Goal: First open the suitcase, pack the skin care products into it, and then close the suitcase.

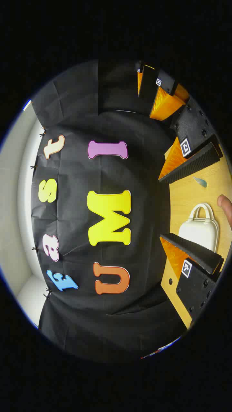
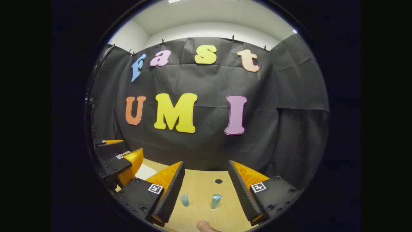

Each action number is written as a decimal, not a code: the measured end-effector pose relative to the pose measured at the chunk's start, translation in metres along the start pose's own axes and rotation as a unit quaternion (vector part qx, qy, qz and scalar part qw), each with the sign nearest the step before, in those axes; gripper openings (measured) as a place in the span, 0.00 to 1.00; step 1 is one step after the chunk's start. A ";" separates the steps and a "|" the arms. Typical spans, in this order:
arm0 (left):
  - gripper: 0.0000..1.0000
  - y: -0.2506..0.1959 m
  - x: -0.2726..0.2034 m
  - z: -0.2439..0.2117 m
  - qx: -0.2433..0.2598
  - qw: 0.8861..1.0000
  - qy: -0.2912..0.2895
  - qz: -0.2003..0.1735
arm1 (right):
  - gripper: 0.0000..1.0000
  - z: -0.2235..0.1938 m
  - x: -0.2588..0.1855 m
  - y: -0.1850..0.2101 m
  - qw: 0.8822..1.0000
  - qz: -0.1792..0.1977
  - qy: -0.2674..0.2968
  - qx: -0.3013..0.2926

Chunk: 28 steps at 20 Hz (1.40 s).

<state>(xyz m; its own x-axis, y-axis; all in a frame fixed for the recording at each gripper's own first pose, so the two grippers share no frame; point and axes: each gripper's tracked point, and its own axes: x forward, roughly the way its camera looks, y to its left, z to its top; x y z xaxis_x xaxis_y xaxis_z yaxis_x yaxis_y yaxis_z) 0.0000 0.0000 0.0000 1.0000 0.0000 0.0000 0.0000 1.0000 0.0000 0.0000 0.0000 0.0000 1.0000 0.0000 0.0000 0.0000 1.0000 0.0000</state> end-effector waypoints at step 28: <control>0.99 -0.003 0.064 -0.196 0.204 0.973 0.102 -0.044 | 0.80 -0.055 0.001 -0.116 0.992 -0.113 0.053 -0.010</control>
<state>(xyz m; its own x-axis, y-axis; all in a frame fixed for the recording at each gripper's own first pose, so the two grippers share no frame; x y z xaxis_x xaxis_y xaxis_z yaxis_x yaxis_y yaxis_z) 0.0636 -0.0028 -0.1965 0.9754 -0.0448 -0.2158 0.1277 0.9129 0.3878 0.0007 -0.1157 -0.0551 0.9690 -0.2249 -0.1024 0.2227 0.9743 -0.0322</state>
